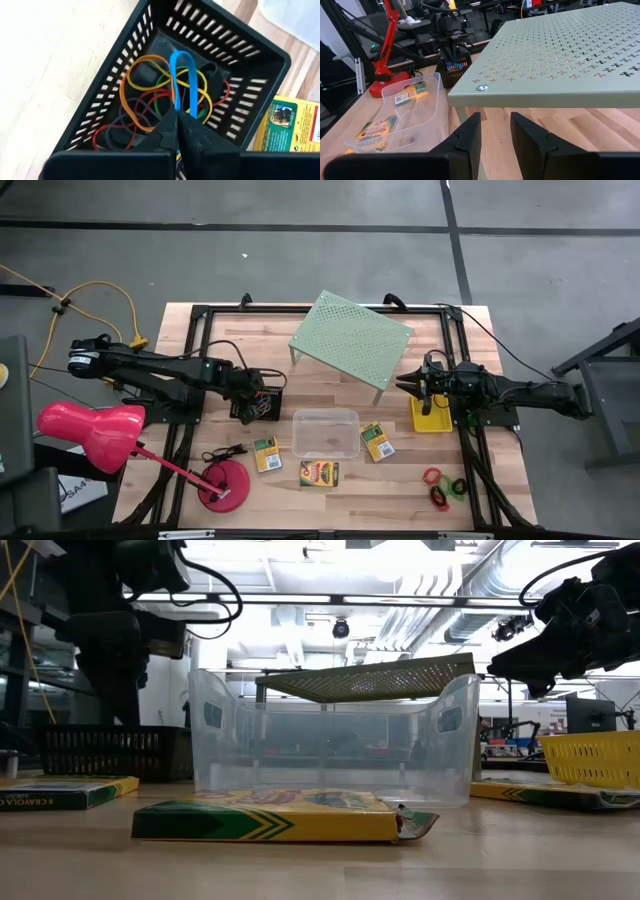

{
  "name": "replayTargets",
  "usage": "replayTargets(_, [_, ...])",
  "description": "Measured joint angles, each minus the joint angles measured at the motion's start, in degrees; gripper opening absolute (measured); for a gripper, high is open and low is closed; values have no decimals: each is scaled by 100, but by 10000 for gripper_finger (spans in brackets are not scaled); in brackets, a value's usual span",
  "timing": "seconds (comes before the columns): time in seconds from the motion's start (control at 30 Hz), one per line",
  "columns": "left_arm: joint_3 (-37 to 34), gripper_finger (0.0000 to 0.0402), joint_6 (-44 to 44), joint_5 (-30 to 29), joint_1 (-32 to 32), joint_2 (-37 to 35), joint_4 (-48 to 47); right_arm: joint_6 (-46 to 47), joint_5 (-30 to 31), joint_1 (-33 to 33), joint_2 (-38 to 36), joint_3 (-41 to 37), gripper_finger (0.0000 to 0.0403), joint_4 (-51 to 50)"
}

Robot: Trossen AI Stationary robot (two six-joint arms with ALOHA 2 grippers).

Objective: Pick & Place Office Desk Supplies
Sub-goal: Put the blue rubber band into the black bin, then put the left yellow crayon box into the transparent bin

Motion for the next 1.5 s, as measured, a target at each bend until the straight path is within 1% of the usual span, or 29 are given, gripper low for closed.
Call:
replayTargets(0.23, [0, 8, -24, 4, 24, -2, -2, -1, -2, 0, 2, 0, 94, -1])
replayTargets(0.63, [0, 61, -22, -32, 24, -2, -4, 0, 0, -1, 2, 0, 94, -1])
replayTargets(1.23, [0, 63, 21, -44, 24, -12, 13, -1, 0, -1, 2, 0, 94, 0])
replayTargets(1.5, [-2, 63, 66, -78, 26, -275, 23, 0, 0, 0, 1, 0, 94, -1])
